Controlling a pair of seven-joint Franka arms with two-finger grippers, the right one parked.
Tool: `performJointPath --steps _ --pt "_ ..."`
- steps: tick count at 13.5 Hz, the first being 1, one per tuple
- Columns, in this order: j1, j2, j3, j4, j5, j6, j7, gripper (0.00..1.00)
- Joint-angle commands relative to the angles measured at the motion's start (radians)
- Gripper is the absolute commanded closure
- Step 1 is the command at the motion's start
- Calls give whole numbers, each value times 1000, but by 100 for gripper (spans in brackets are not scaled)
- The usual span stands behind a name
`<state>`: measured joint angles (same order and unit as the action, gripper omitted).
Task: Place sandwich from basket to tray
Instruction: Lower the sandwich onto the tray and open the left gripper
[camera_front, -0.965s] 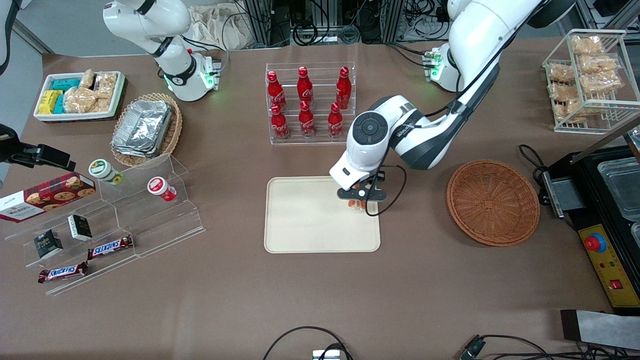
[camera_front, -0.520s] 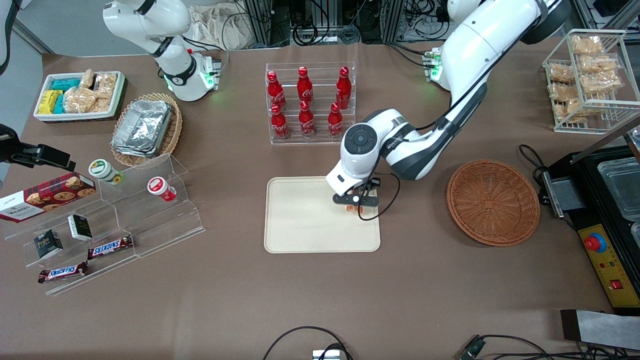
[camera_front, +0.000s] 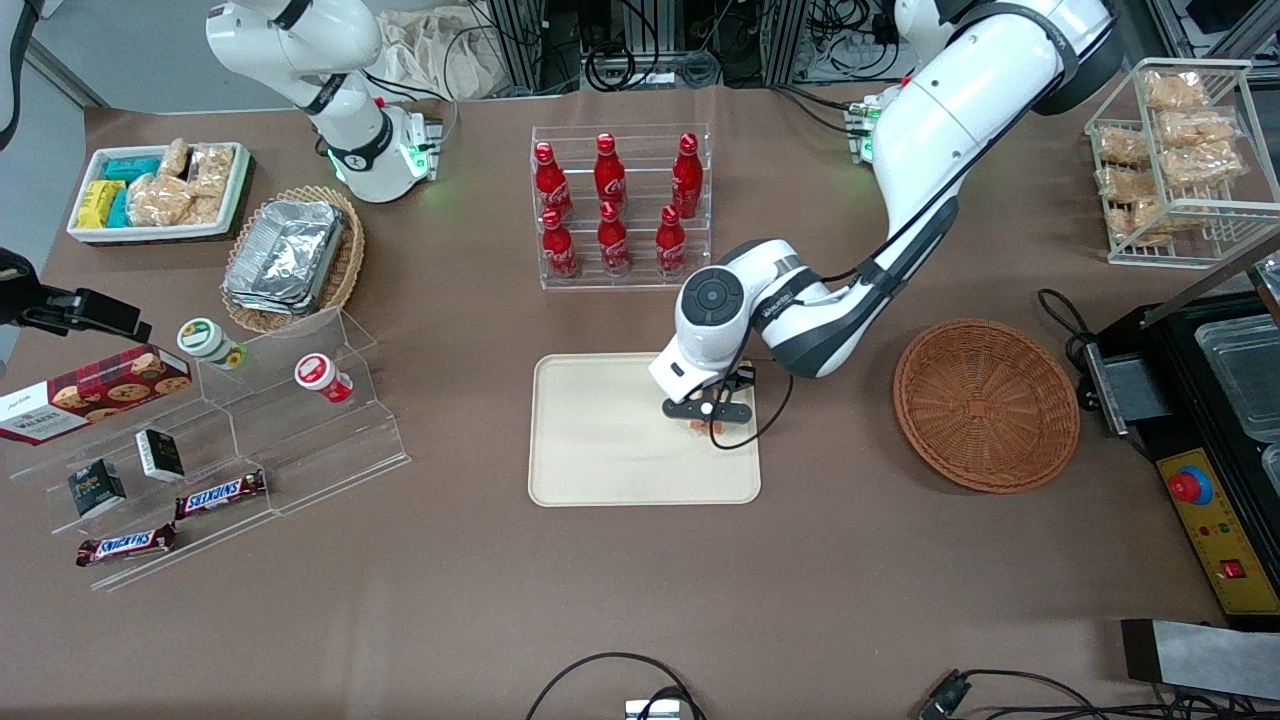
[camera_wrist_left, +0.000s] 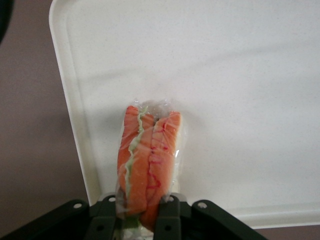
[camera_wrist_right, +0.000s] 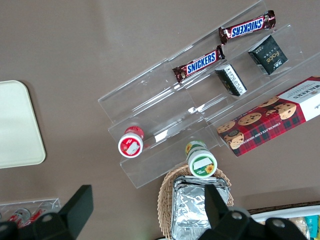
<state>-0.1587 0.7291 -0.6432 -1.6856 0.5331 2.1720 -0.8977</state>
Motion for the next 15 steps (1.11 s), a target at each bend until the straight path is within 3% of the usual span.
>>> performJointPath --steps 1,3,6,11,15 --pt "-18 33 5 27 39 -1 -38 49" --pt "-18 33 5 27 39 -1 -38 35" --pt "-7 23 5 27 38 -6 -36 26" --pt "48 -31 -3 56 19 -27 -36 21" --pt "77 -83 -4 133 -64 -118 -21 21"
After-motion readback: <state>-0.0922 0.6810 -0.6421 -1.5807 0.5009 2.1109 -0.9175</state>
